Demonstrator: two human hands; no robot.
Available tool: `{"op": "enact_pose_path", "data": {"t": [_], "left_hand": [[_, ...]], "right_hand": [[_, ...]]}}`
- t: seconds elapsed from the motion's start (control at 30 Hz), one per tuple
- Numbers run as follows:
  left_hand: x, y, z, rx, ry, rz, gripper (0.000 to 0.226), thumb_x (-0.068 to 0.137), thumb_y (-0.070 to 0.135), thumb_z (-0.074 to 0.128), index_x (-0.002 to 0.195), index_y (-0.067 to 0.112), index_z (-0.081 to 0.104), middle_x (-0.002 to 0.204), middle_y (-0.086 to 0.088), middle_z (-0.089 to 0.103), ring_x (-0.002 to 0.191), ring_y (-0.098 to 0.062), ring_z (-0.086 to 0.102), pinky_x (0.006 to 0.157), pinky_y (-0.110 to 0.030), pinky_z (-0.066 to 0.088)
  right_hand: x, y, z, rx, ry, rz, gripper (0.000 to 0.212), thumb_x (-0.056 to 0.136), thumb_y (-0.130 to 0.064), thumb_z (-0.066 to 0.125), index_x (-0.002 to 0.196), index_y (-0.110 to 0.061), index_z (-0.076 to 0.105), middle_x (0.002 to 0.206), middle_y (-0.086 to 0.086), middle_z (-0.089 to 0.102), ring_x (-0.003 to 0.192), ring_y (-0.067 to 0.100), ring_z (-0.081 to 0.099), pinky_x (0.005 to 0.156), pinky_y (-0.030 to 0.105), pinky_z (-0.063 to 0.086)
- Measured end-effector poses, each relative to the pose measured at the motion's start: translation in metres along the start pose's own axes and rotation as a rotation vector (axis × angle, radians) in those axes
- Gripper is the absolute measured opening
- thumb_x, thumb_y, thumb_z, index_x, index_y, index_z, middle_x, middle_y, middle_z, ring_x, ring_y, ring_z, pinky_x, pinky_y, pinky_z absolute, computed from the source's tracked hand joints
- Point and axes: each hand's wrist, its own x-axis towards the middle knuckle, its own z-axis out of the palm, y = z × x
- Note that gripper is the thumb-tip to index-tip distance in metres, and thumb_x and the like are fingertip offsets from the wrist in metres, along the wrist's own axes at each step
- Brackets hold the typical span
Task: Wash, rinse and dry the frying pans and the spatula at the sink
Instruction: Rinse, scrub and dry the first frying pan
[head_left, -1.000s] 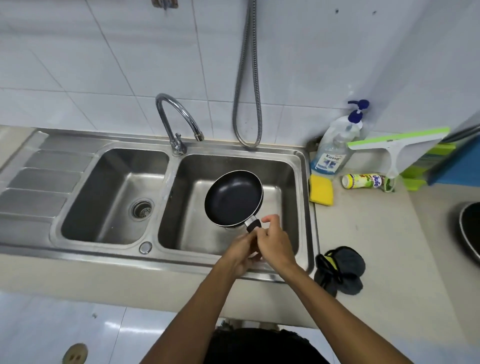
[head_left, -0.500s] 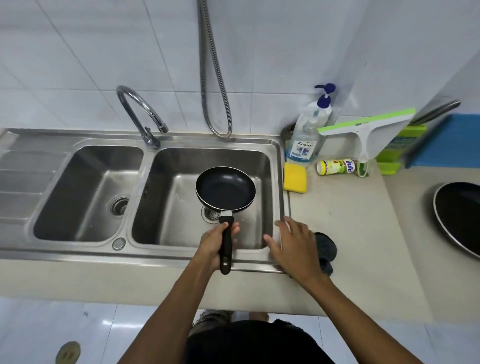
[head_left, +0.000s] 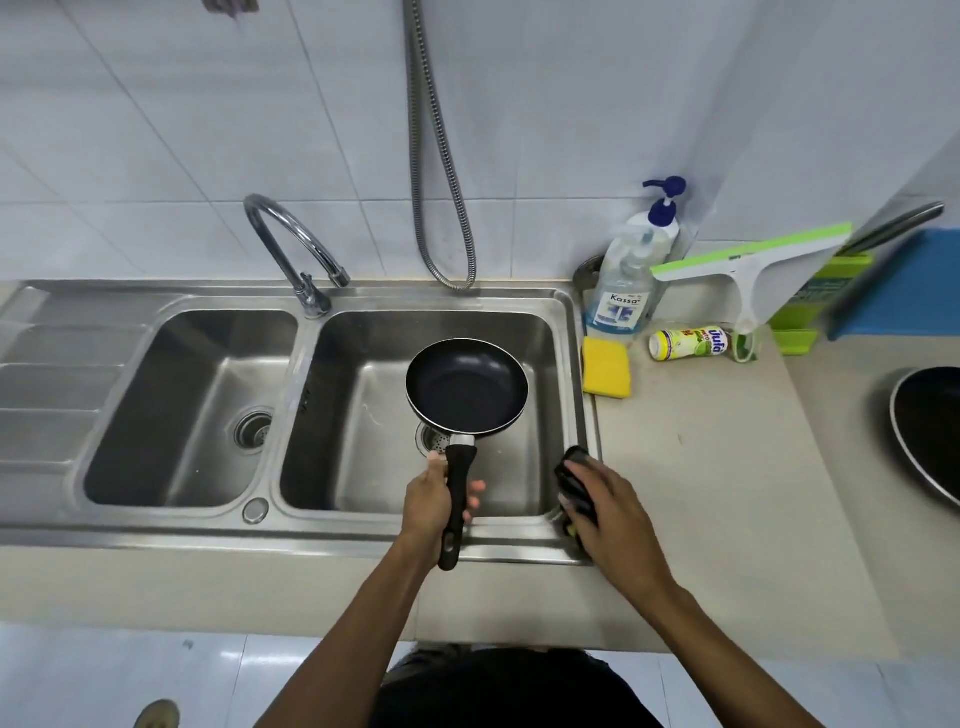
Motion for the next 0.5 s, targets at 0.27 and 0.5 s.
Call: {"op": "enact_pose_path", "data": {"t": [0.27,0.5], "left_hand": [[-0.017,0.020,-0.033,0.296,-0.056,0.214,0.064,0.114,0.038,0.022,0.085,-0.001,0.064,0.055,-0.012,0.064,0.044,-0.022,0.055,0.044,-0.030,0.046],[-0.013,0.040,-0.064,0.361,-0.104,0.251,0.049,0.112,0.038,0.033,0.088,0.005,0.061,0.057,-0.003,0.060,0.044,-0.016,0.049,0.041,-0.027,0.043]], "right_hand": [[0.104,-0.125,0.077,-0.102,-0.175,-0.370,0.057,0.103,-0.047,0.040,0.144,-0.010,0.055,0.148,0.014,0.052,0.141,0.031,0.044,0.115,0.045,0.042],[0.178,-0.186,0.097,0.003,-0.277,-0.265,0.057,0.105,-0.039,0.050,0.153,-0.010,0.038,0.154,0.012,0.041,0.142,0.027,0.038,0.115,0.041,0.038]]}}
